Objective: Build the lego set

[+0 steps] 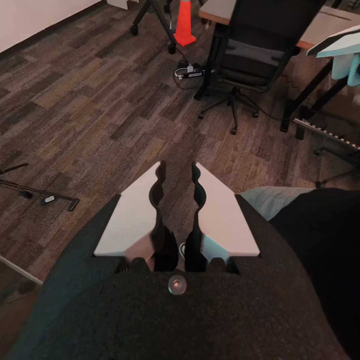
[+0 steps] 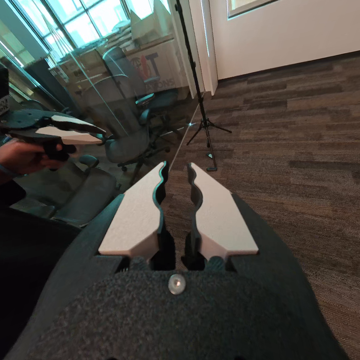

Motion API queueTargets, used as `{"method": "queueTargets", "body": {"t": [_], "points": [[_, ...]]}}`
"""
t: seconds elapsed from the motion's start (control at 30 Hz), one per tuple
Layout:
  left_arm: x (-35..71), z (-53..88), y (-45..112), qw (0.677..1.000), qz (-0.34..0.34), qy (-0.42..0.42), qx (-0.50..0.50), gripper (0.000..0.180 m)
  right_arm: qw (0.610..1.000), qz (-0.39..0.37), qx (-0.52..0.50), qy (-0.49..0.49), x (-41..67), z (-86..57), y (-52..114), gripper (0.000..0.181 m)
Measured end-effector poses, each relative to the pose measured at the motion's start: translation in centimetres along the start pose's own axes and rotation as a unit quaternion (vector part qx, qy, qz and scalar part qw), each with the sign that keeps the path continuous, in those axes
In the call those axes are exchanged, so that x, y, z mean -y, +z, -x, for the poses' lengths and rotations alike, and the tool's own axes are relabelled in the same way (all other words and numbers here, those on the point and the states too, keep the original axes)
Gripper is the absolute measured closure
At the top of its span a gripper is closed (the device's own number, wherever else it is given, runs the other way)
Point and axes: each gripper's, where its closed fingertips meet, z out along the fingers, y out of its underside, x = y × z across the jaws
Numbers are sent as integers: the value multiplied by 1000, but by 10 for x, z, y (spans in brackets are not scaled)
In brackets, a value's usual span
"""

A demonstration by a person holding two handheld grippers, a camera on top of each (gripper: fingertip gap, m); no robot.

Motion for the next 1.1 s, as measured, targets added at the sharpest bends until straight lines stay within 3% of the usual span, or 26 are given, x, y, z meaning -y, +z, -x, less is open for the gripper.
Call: {"method": "queueTargets", "body": {"t": [0.2,0.33,0.6,0.83,0.97,1.1], "points": [[20,123,50,999,16,-36,25,155,999,47,18,11,17,-63,115,162],[27,202,104,997,44,-44,47,155,997,45,53,39,41,-121,210,162],[72,345,195,990,87,-99,50,155,991,44,129,4,130,-201,379,158],[77,456,224,985,139,-89,48,159,981,118,150,-45,148,-241,494,158],[50,537,233,982,173,-41,56,162,980,140,135,-34,139,-244,558,157],[-7,625,252,973,231,7,-6,156,982,157,107,7,108,-230,633,157]]}}
